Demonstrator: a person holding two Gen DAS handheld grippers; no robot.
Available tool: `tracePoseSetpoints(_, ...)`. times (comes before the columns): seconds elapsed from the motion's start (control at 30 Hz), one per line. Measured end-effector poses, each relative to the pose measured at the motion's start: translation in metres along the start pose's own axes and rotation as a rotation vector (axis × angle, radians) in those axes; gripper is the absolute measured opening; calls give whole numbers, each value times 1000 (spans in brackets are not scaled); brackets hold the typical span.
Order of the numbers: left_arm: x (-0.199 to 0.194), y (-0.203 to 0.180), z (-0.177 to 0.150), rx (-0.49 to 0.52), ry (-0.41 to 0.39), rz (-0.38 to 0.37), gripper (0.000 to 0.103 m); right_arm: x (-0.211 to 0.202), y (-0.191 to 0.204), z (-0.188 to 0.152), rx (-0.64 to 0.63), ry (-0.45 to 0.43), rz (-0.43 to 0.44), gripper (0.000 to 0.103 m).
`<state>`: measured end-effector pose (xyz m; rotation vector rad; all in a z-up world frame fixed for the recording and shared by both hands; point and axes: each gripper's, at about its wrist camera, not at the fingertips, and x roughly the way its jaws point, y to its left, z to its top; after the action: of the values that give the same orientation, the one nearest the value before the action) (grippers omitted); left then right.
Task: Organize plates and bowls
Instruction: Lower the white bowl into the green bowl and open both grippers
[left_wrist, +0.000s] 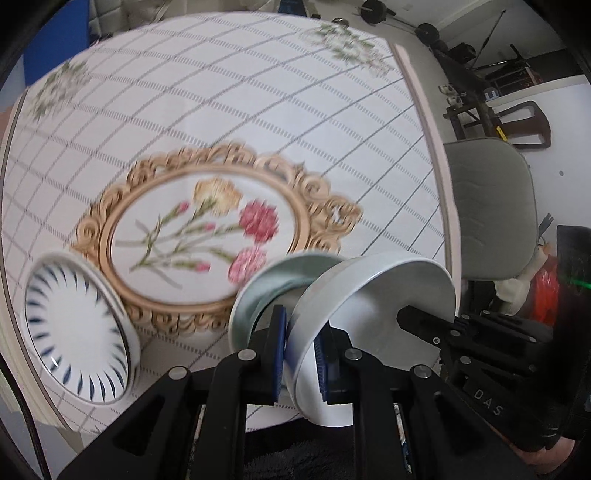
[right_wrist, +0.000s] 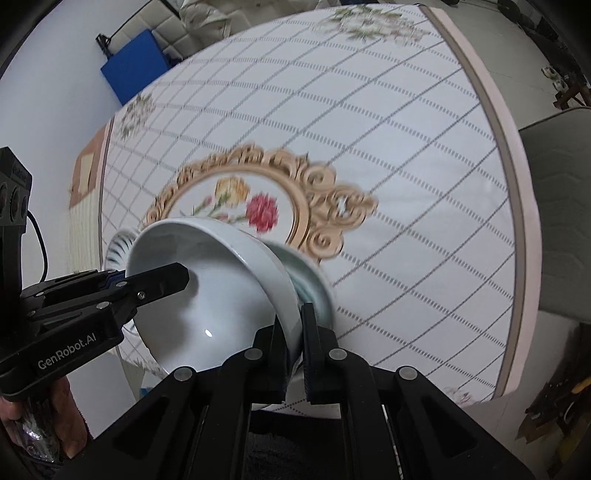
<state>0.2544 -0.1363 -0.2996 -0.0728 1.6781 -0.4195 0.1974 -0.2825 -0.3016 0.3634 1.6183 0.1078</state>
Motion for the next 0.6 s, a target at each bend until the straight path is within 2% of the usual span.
tracePoseSetpoints(0.27, 26, 12, -23, -14, 27, 14, 12, 26, 3, -20, -1, 23, -21, 7)
tracePoseSetpoints(0.6, 56, 21, -26, -36, 68, 22, 12, 52, -2, -22, 2, 51, -55, 7)
